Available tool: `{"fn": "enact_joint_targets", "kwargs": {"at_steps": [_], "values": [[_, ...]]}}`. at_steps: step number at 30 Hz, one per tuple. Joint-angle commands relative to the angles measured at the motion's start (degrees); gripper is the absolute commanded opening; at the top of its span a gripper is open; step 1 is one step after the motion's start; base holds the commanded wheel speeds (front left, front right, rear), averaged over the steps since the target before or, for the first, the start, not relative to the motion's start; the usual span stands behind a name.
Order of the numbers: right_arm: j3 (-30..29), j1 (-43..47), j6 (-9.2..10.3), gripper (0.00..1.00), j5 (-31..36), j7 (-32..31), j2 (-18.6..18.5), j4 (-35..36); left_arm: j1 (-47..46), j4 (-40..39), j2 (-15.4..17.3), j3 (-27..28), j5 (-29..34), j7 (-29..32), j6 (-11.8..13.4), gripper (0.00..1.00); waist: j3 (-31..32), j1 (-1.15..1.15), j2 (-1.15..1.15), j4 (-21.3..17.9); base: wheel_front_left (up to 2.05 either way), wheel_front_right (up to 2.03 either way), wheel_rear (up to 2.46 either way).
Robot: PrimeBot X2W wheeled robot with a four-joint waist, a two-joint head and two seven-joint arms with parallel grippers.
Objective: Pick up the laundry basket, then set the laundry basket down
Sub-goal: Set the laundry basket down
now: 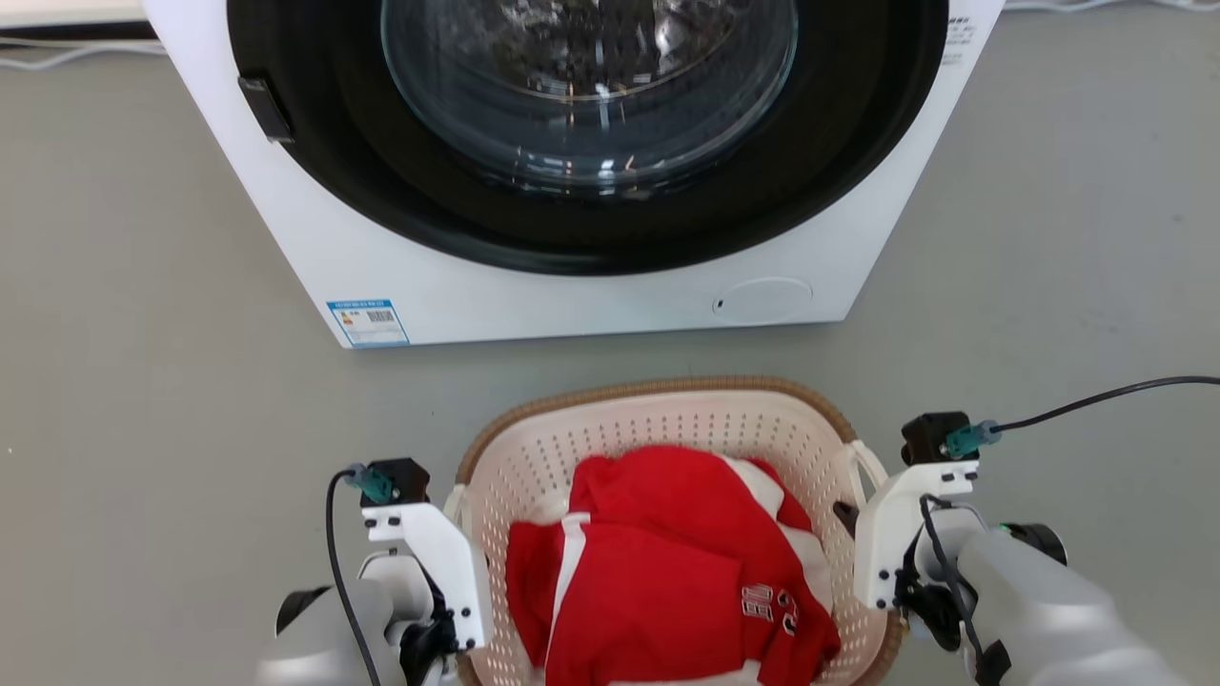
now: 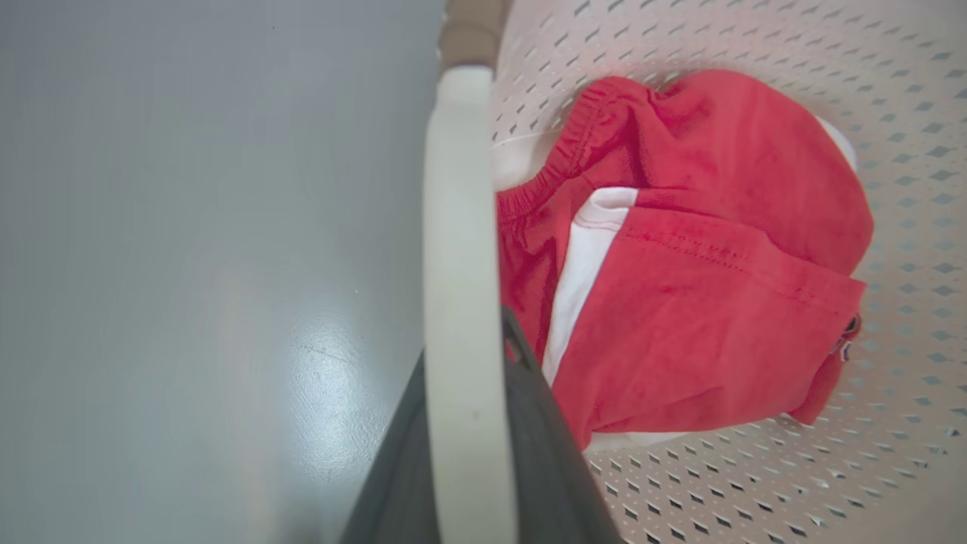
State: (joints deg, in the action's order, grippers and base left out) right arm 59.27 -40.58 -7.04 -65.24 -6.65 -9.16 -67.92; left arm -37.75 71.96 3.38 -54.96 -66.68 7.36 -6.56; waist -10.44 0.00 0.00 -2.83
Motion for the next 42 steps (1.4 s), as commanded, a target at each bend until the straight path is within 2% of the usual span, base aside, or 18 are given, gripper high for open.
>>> {"fn": "enact_joint_targets", "kwargs": {"at_steps": [1,22,42], "values": [[0.9,-0.8,-0.45,0.00,0.0,1.6,-0.1,1.0,-3.6,-1.2,0.8,0.7,-0.1,-1.5,-0.9,0.00,-1.1,0.00,0.00,0.1,0.00,0.00,0.00],[3.8,-4.7,-0.45,0.00,-1.8,11.2,-2.2,2.3,-9.1,0.2,0.6,-0.5,0.9,-12.7,-0.9,0.00,-14.4,0.00,0.00,1.0,0.00,0.00,0.00],[6.0,-8.0,-0.45,0.00,-4.2,19.4,-3.9,2.8,-14.4,1.5,0.3,-1.3,1.7,-19.0,-0.9,0.00,-27.9,0.00,0.00,2.0,0.00,0.00,0.00]]}}
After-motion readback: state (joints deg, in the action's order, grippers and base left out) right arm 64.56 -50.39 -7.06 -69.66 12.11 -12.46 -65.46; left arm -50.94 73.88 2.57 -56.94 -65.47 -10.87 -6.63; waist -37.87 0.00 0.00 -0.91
